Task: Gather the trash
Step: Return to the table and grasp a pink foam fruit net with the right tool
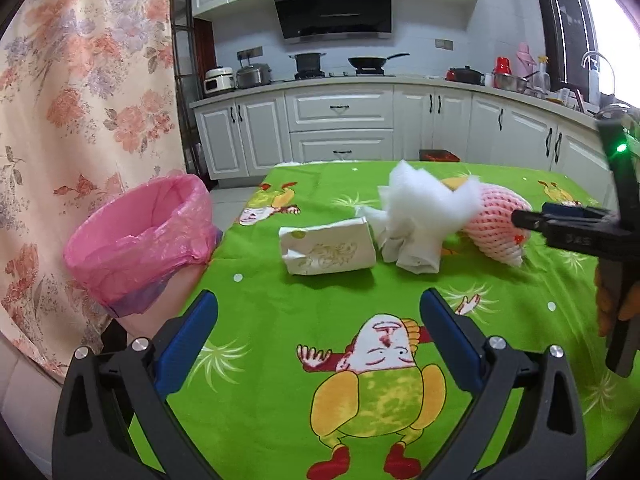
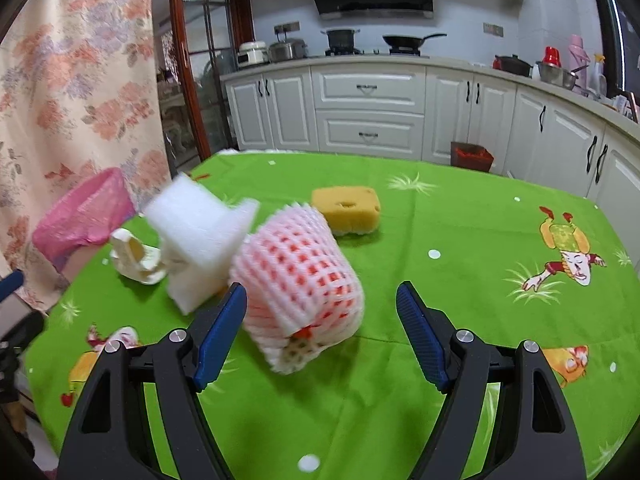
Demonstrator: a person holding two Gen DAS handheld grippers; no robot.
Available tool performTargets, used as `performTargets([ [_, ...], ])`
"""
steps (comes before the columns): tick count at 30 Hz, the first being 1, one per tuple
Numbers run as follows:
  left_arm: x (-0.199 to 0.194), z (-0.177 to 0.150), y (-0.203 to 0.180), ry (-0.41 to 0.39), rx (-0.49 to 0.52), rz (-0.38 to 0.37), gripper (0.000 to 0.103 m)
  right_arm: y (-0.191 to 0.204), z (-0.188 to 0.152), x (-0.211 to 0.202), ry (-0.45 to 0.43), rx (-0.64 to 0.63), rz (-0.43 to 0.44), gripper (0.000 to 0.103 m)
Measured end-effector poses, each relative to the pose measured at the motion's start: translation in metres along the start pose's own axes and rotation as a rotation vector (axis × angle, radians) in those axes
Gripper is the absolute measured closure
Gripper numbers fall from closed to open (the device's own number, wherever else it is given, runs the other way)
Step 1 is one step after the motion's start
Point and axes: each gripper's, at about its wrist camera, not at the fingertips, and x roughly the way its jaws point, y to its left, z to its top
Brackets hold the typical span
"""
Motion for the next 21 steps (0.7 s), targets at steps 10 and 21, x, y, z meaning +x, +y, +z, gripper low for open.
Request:
performTargets([
  [10, 0.003, 0.002, -0.001, -0.024, 0.011, 0.027, 0.005, 0.009, 0.01, 0.02, 0.024, -0.012, 0.032, 0.03],
  [21, 0.046, 0.026, -0.014, 0.006, -0.016, -0.004, 0.005, 0.008, 0.005, 0.012, 0.038, 0.011, 0.059, 0.025],
])
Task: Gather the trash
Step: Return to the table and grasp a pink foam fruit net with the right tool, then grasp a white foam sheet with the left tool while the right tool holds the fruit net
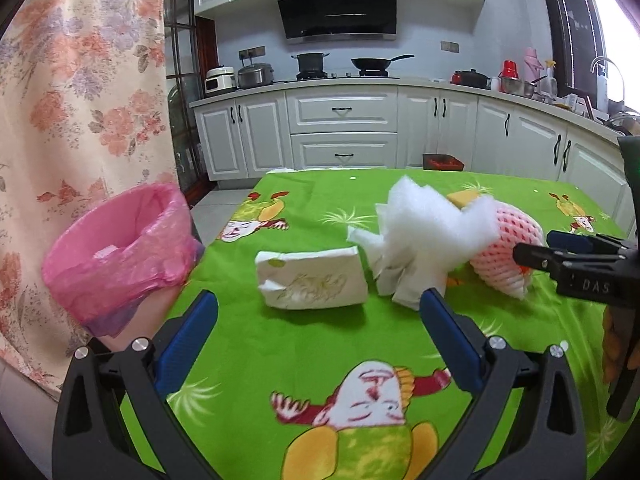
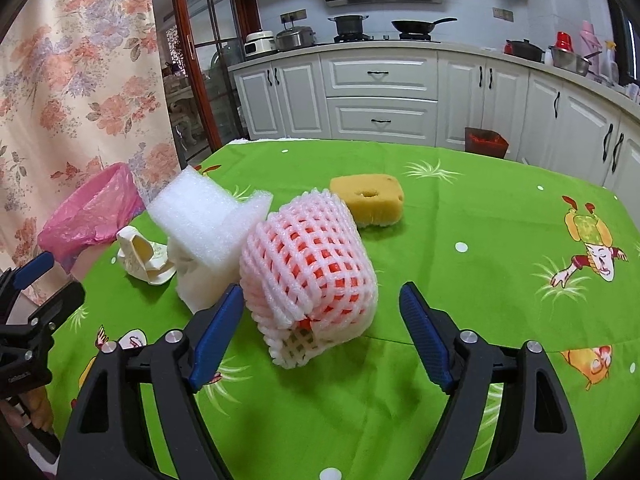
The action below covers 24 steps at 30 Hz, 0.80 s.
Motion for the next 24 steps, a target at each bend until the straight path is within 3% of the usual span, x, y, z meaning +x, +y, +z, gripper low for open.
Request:
performTargets([
  [8, 0.015, 0.009, -0.011, 0.021, 0.0, -0.014, 0.005, 0.002, 0.008, 0.028, 0.038, -0.015, 0.021, 0.027],
  [9, 0.017, 0.01, -0.012, 0.026, -0.005, -0.017, 0.005, 0.001, 0.007, 0.029, 0.041, -0.017, 0.029, 0.041],
  [12, 0.023, 0.015, -0.02, 0.028, -0.015, -0.03, 0.005, -0.004, 0.001, 0.018, 0.017, -0.02, 0.038, 0.069],
  [14, 0.027, 0.019, -0.028, 0.026, -0.013, -0.045, 0.005, -0.009, -0.006, 0.006, -0.004, -0.024, 0.021, 0.073],
  [19, 0.038, 0.027, -0.057, 0.015, -0.018, -0.049, 0.005, -0.03, -0.026, -0.029, -0.042, -0.009, -0.006, 0.076],
  [24, 0.049, 0.045, -0.085, -0.019, -0.094, -0.028, 0.005, -0.047, -0.038, -0.053, -0.065, 0.022, -0.027, 0.076],
])
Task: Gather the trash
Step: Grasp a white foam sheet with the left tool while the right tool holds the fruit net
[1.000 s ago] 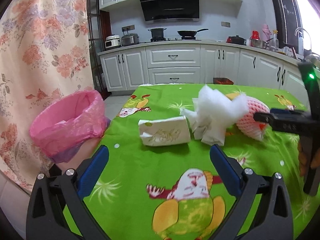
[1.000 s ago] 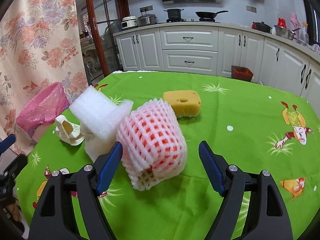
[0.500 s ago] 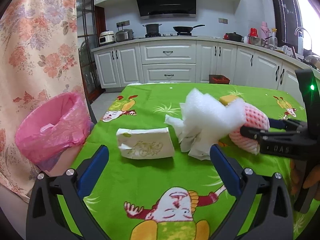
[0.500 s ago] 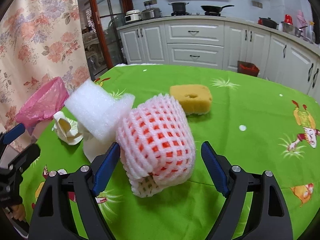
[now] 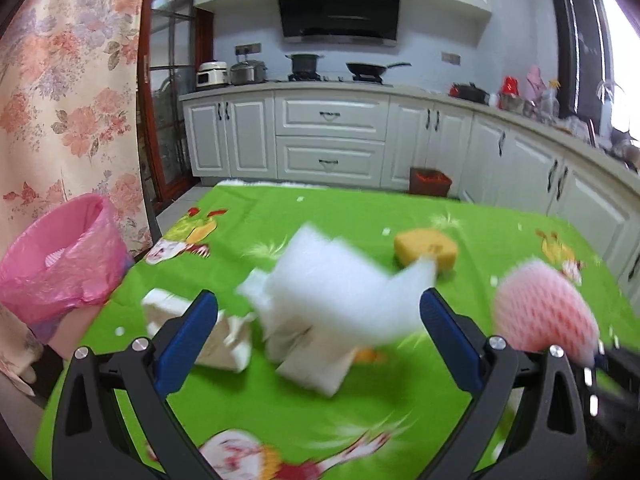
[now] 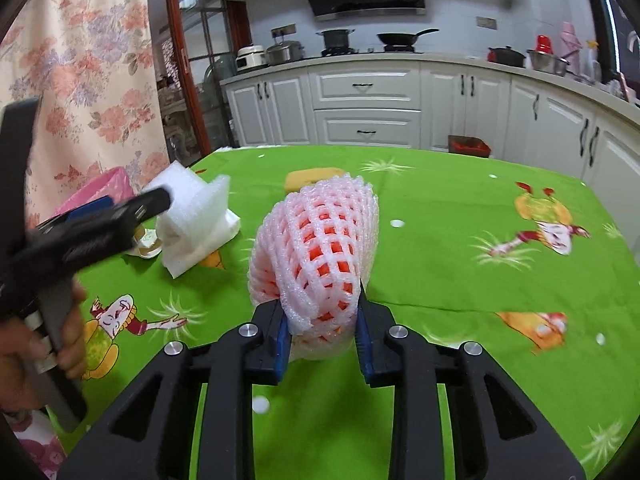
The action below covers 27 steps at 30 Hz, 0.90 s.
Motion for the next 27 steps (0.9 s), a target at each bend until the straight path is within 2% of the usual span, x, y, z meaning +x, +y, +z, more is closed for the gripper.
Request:
performTargets([
  [5, 0.016, 0.02, -0.023, -0.026, -0.059, 0.066, 0.005, -0.011, 0.001, -0.017, -0.039, 0.029, -0.002, 0.076],
  [9, 0.038, 0.024, -0.036, 0.001, -0.048, 0.125, 0.005, -0.021, 0.003, -0.025, -0.065, 0.058, -0.003, 0.076],
  [11, 0.044, 0.019, -0.039, 0.039, -0.024, 0.132, 0.005, -0.025, 0.005, -0.026, -0.071, 0.071, -0.002, 0.076],
  [15, 0.027, 0.006, -0.027, 0.054, 0.002, 0.127, 0.005, -0.028, 0.009, -0.025, -0.08, 0.084, -0.002, 0.076],
  [20, -0.004, -0.022, 0.01, 0.101, 0.015, 0.095, 0.005, -0.021, 0.009, -0.023, -0.09, 0.093, 0.023, 0.076],
  [24, -0.029, -0.039, 0.032, 0.077, 0.034, 0.081, 0.005, -0.009, 0.009, -0.022, -0.089, 0.081, 0.039, 0.076],
  [27, -0.034, -0.044, 0.041, 0.084, 0.017, 0.061, 0.005, -0.003, 0.01, -0.02, -0.086, 0.084, 0.045, 0.076],
])
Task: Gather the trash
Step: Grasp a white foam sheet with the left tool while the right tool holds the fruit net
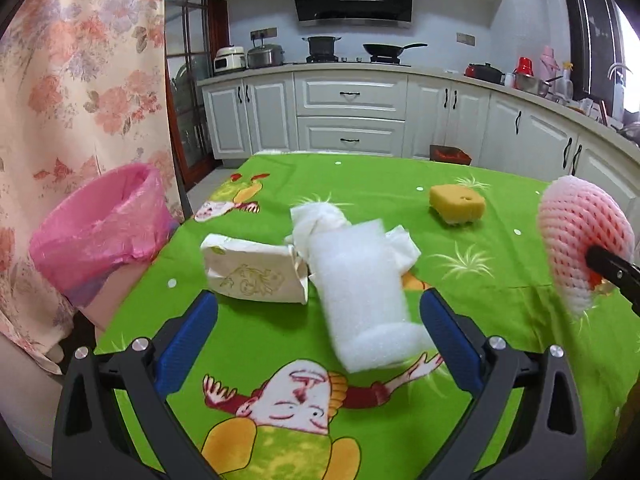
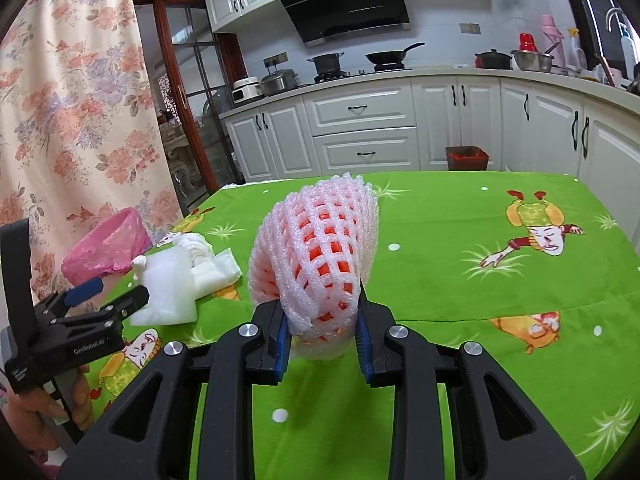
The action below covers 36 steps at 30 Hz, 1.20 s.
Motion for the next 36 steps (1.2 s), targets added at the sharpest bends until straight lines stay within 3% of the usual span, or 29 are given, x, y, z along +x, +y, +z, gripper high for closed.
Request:
performTargets([
  [4, 0.01, 0.001, 0.002, 0.031, -0.023, -0.039, 0.005, 0.01, 0.001, 0.0, 0.003, -0.015, 0.003, 0.076],
  [10, 0.019, 0.008, -0.02, 0.006, 0.008, -0.08, 0.008, 0.017, 0.001, -0.01, -0.011, -0.027, -0.019, 0.076],
  [11, 0.021, 0.008, -0.023, 0.004, 0.01, -0.079, 0.013, 0.016, 0.001, -0.011, -0.011, -0.026, -0.021, 0.076],
  [15, 0.026, 0.003, -0.027, 0.033, 0.02, -0.097, 0.056, 0.016, 0.001, -0.017, -0.012, -0.032, -0.036, 0.076],
  [19, 0.018, -0.004, -0.026, 0.009, 0.047, -0.117, 0.059, 0.015, -0.001, -0.017, -0.004, -0.026, -0.04, 0.076],
  [20, 0.014, -0.005, -0.025, 0.001, 0.054, -0.128, 0.065, 0.016, -0.002, -0.016, -0.001, -0.027, -0.037, 0.076],
  [21, 0.011, -0.005, -0.026, -0.005, 0.068, -0.12, 0.082, 0.018, -0.003, -0.016, 0.001, -0.027, -0.033, 0.076],
  [24, 0.0, -0.006, -0.025, -0.016, 0.08, -0.142, 0.09, 0.025, -0.006, -0.014, 0.007, -0.037, -0.016, 0.076],
  [27, -0.004, -0.01, -0.022, -0.005, 0.086, -0.145, 0.089, 0.033, -0.009, -0.012, 0.017, -0.049, -0.007, 0.076],
  [29, -0.004, -0.012, -0.019, 0.014, 0.069, -0.157, 0.067, 0.035, -0.011, -0.011, 0.021, -0.049, -0.003, 0.076],
  [30, -0.006, -0.012, -0.017, 0.006, 0.051, -0.162, 0.042, 0.035, -0.012, -0.011, 0.023, -0.047, -0.002, 0.076],
  [31, -0.008, -0.012, -0.016, -0.006, 0.037, -0.156, 0.03, 0.036, -0.012, -0.011, 0.025, -0.044, -0.002, 0.076],
  [36, -0.004, -0.009, -0.016, -0.002, 0.02, -0.146, 0.023, 0.032, -0.012, -0.014, 0.019, -0.034, -0.008, 0.076],
])
